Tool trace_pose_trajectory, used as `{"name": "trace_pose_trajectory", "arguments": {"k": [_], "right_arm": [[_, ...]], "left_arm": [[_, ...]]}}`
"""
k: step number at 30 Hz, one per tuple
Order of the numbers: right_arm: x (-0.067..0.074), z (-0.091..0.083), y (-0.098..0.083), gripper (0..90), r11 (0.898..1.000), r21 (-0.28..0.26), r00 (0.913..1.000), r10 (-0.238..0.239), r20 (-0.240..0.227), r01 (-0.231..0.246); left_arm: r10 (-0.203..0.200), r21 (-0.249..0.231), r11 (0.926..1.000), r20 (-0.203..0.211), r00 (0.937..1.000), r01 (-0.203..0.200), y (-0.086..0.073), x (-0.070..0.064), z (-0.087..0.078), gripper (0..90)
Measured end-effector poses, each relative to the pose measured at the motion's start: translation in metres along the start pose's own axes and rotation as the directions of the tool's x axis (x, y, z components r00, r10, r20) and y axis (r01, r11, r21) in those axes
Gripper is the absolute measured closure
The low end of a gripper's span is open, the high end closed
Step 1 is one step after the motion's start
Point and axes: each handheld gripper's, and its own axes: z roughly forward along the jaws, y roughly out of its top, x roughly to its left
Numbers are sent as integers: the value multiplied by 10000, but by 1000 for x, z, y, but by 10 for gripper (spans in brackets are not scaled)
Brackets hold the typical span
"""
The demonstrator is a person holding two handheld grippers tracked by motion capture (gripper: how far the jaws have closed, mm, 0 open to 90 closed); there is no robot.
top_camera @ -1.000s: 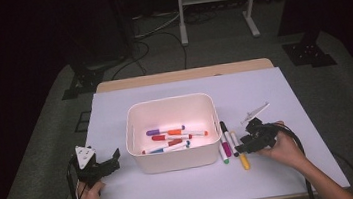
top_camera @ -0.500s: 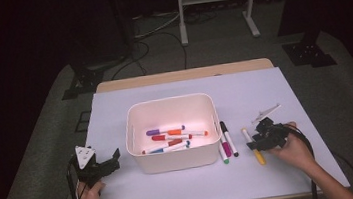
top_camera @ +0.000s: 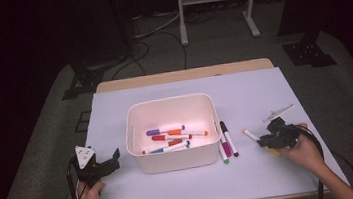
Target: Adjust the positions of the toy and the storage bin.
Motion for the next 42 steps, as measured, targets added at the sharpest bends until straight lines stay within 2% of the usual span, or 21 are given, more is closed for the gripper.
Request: {"name": "trace_pose_trajectory", "arguments": {"k": [5, 11, 21, 24, 26, 32, 34, 35, 36, 39, 42], "right_arm": [[0, -1, 0, 760, 10000, 45, 10000, 59, -64, -59], [1, -7, 1, 760, 9999, -18, 9991, 137, -408, -138], [9, -35, 19, 760, 9983, -571, 9938, 28, -1107, -91], [13, -45, 27, 760, 9969, -789, 9906, -130, -1364, 22], [20, -57, 39, 760, 9949, -980, 9873, -404, -1539, 255], [32, -77, 59, 760, 9875, -1458, 9808, -856, -1750, 601], [40, -88, 71, 760, 9830, -1596, 9796, -1165, -1638, 903], [40, -88, 71, 760, 9830, -1596, 9796, -1165, -1638, 903], [45, -94, 80, 760, 9785, -1741, 9758, -1401, -1679, 1105], [51, -99, 87, 760, 9762, -1785, 9727, -1548, -1730, 1236], [58, -106, 98, 759, 9696, -1969, 9661, -1821, -1828, 1455]], "left_arm": [[-17, 14, 10000, 3, 10000, 17, 0, 0, 0, 0], [-6, 1, 10000, -7, 10000, 6, 0, 0, 0, 0], [22, 22, 10000, -9, 10000, -22, 0, 0, 0, 0], [1, 27, 10000, -2, 10000, -1, 0, 1, 0, 0], [3, 12, 10000, 2, 10000, -3, 0, 0, 0, 0], [23, 20, 10000, 10, 10000, -23, 0, 0, 0, 0], [17, 7, 10000, 18, 10000, -17, 0, 1, 0, 0], [11, 8, 10000, 20, 10000, -11, 0, 1, 0, 0], [22, 5, 10000, 16, 10000, -22, 0, 1, 0, 0], [30, 32, 10000, 24, 10000, -30, 0, 0, -1, 0], [31, 25, 10000, 30, 10000, -31, 0, 1, 0, 0]]}}
